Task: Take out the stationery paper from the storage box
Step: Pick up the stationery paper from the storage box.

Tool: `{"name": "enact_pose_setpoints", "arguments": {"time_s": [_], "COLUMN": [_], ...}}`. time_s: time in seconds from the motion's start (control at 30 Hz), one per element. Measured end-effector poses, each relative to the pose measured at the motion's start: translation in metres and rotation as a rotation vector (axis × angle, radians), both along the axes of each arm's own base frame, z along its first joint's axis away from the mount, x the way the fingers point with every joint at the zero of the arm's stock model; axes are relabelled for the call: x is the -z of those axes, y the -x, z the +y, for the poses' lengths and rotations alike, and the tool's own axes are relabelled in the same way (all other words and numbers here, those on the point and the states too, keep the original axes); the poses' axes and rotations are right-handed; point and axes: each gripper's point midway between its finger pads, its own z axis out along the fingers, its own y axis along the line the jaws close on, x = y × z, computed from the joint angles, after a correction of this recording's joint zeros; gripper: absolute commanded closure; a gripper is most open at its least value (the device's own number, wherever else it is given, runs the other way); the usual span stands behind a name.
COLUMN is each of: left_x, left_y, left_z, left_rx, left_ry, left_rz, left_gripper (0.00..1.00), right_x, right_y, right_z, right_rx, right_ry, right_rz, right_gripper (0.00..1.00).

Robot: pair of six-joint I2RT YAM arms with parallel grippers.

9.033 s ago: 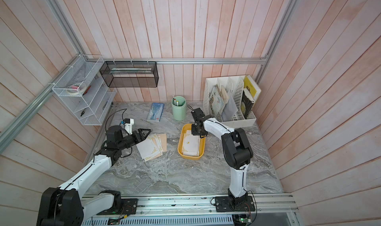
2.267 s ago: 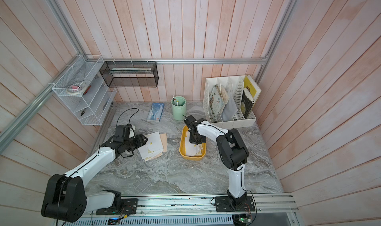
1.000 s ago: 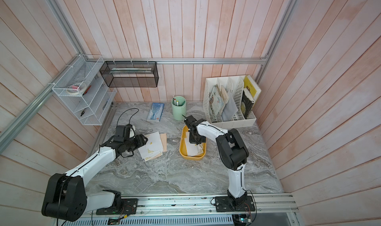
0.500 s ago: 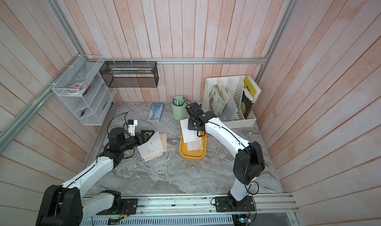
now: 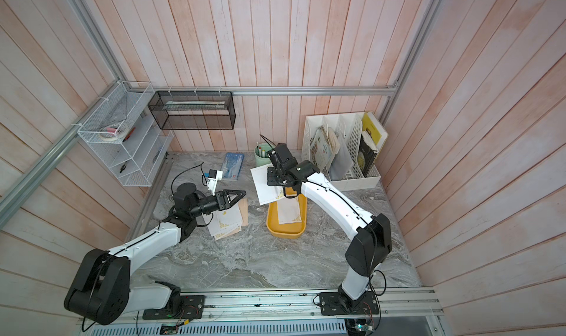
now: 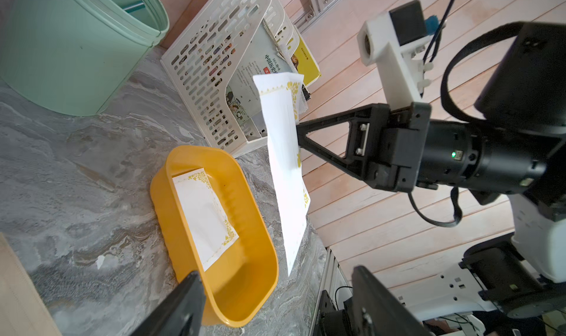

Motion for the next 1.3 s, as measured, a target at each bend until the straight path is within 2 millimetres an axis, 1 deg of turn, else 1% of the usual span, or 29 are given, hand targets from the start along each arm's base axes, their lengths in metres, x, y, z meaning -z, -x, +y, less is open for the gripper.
{"name": "enact_pose_setpoints", "arguments": {"time_s": [0.2, 0.27, 0.3, 0.37, 0.43, 0.53, 0.6, 0.67, 0.77, 0.87, 0.97, 1.07, 1.1, 1.13, 1.2, 1.23, 1.3], "left_x": [0.003, 0.005, 0.006, 0.006, 0.006, 0.005, 0.005, 0.006, 0.006, 0.000, -0.005, -0.009, -0.010, -0.010, -0.013, -0.015, -0.021], "left_y": [-0.002, -0.003, -0.003, -0.004, -0.004, -0.004, -0.005, -0.005, -0.003, -0.001, 0.001, 0.003, 0.004, 0.005, 0.007, 0.009, 0.014], "left_z": [-0.014, -0.017, -0.018, -0.020, -0.020, -0.020, -0.019, -0.019, -0.019, -0.018, -0.016, -0.016, -0.016, -0.016, -0.018, -0.019, -0.021], "left_rx": [0.032, 0.037, 0.039, 0.043, 0.041, 0.041, 0.040, 0.038, 0.040, 0.034, 0.030, 0.034, 0.037, 0.044, 0.061, 0.074, 0.103], "left_ry": [-0.009, -0.010, -0.011, -0.013, -0.014, -0.017, -0.020, -0.026, -0.034, -0.037, -0.039, -0.040, -0.038, -0.036, -0.028, -0.021, -0.002], "left_rz": [0.004, 0.009, 0.010, 0.009, 0.006, -0.003, -0.007, -0.009, -0.016, -0.030, -0.050, -0.060, -0.062, -0.064, -0.071, -0.078, -0.093], "left_gripper": [0.23, 0.28, 0.33, 0.48, 0.66, 0.84, 0.92, 0.96, 1.00, 1.00, 1.00, 1.00, 1.00, 1.00, 1.00, 1.00, 1.00], "right_x": [-0.004, -0.004, -0.004, -0.002, -0.001, -0.001, 0.000, 0.003, 0.007, 0.008, 0.001, -0.015, -0.020, -0.026, -0.032, -0.033, -0.036], "right_y": [0.004, 0.005, 0.007, 0.008, 0.010, 0.010, 0.009, 0.010, 0.013, 0.021, 0.026, 0.029, 0.030, 0.031, 0.033, 0.035, 0.038], "right_z": [0.036, 0.045, 0.049, 0.054, 0.055, 0.056, 0.056, 0.055, 0.051, 0.040, 0.023, -0.001, -0.010, -0.019, -0.028, -0.028, -0.020], "right_rx": [-0.083, -0.105, -0.116, -0.130, -0.136, -0.139, -0.141, -0.142, -0.139, -0.147, -0.151, -0.160, -0.165, -0.172, -0.203, -0.233, -0.303], "right_ry": [-0.011, -0.010, -0.009, -0.005, -0.001, 0.000, 0.001, -0.001, -0.009, -0.030, -0.125, -0.318, -0.399, -0.480, -0.606, -0.657, -0.728], "right_rz": [-0.011, -0.014, -0.014, -0.014, -0.011, -0.014, -0.017, -0.018, -0.028, -0.044, -0.074, -0.135, -0.162, -0.193, -0.234, -0.243, -0.242], "right_gripper": [1.00, 1.00, 1.00, 1.00, 1.00, 1.00, 1.00, 1.00, 0.86, 0.79, 0.62, 0.40, 0.34, 0.30, 0.27, 0.26, 0.24]}}
